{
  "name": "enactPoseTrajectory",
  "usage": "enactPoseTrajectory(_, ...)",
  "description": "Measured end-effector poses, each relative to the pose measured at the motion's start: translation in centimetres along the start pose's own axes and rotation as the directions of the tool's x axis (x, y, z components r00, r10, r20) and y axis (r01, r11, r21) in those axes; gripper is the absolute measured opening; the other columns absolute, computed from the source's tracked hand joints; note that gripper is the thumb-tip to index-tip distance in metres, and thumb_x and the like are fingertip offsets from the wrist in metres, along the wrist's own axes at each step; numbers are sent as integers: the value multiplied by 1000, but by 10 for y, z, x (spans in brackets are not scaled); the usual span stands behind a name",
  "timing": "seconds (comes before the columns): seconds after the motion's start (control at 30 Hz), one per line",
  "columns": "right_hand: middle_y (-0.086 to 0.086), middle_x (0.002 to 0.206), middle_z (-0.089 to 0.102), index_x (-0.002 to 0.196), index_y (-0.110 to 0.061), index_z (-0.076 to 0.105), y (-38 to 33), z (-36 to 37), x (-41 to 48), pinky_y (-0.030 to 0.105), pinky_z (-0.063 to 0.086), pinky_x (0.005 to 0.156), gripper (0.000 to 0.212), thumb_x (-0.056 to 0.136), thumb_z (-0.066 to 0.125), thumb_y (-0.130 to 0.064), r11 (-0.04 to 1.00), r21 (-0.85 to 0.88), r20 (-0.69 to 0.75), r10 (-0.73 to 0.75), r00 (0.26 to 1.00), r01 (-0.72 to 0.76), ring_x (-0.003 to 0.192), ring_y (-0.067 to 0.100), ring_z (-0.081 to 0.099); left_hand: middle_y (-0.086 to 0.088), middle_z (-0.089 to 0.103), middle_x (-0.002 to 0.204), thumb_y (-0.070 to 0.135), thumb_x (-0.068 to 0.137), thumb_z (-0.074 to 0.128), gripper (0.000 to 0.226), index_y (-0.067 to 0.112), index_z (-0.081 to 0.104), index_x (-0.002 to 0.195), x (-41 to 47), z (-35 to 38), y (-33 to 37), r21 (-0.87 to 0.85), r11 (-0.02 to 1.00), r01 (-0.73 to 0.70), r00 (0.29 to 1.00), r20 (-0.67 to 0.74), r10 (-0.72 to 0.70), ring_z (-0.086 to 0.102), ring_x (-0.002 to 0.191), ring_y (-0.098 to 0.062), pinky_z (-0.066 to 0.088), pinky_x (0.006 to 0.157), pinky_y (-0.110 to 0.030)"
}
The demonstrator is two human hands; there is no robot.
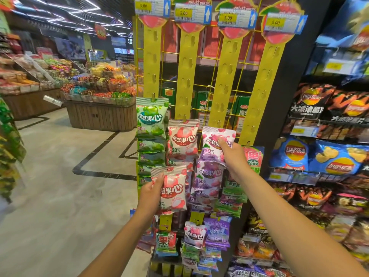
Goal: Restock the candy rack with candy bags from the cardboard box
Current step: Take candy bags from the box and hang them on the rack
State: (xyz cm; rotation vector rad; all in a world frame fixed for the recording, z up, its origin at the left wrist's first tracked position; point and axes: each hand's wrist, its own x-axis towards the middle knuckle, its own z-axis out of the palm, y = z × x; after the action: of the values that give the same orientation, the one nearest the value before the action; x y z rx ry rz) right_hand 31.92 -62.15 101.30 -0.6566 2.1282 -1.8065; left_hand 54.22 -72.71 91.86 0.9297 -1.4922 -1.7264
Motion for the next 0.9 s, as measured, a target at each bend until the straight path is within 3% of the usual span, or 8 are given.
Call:
enactPoseTrajectory(0.07,1,98,66,145,-11,50,-3,2,1,49,50,101,112,67,64,-89,999,-3,36,51,998,-51,109,28,65,-14,81,87,49,104,52,48,7,76,99,1,2,-1,0,1000,10,1000,-8,-10,80,82,-33,63,85,-51)
enactPoseTrajectory(0.17,13,132,61,158,-2,27,-5,5,-11,44,45,106,93,94,62,-60,996,12,34,89,995,-89,114,29,61,-15,80,87,50,104,53,51,5,76,101,1,3,-4,-11,1000,21,1000,-4,-21,80,82,-33,63,85,-51)
enactPoseTrajectory(0.3,8,79,61,160,-1,16,15,9,-3,46,46,105,95,97,58,-57,996,7,35,84,996,-84,82,20,59,-15,80,87,49,104,53,49,5,75,101,1,1,-4,-30,999,24,1000,-1,-24,80,80,-32,64,72,-41)
enactPoseTrajectory(0.43,17,141,56,157,3,24,24,10,-2,48,40,109,90,98,56,-58,997,-20,37,71,997,-70,132,36,51,-15,80,87,47,105,53,47,6,74,99,0,0,-4,-34,999,28,1000,-3,-28,80,80,-31,64,65,-35)
enactPoseTrajectory(0.5,27,146,44,146,9,39,28,10,-6,53,41,110,82,98,57,-56,999,-38,10,32,999,-32,126,41,56,-15,80,87,48,104,53,47,6,74,99,0,0,-5,-30,999,34,999,-1,-34,80,80,-32,64,68,-38)
enactPoseTrajectory(0.57,22,87,58,127,13,56,37,9,-6,62,42,107,77,96,60,-57,999,-39,2,38,999,-37,100,42,66,-15,80,86,48,104,53,47,7,74,99,0,1,-6,-28,999,40,999,-6,-40,80,80,-32,64,68,-38)
enactPoseTrajectory(0.67,8,55,41,64,-11,49,48,9,-10,51,52,91,63,86,64,-69,994,-73,-2,86,996,-86,62,26,48,-13,81,86,49,104,53,47,7,74,100,0,3,-7,-21,999,39,999,-7,-39,80,80,-31,64,71,-40)
enactPoseTrajectory(0.9,13,66,45,63,-14,44,67,1,-22,34,45,66,67,75,72,-74,993,-84,9,87,996,-86,62,25,52,-11,81,87,51,104,52,48,8,74,101,0,4,-8,7,999,41,999,-5,-41,80,80,-30,63,80,-47)
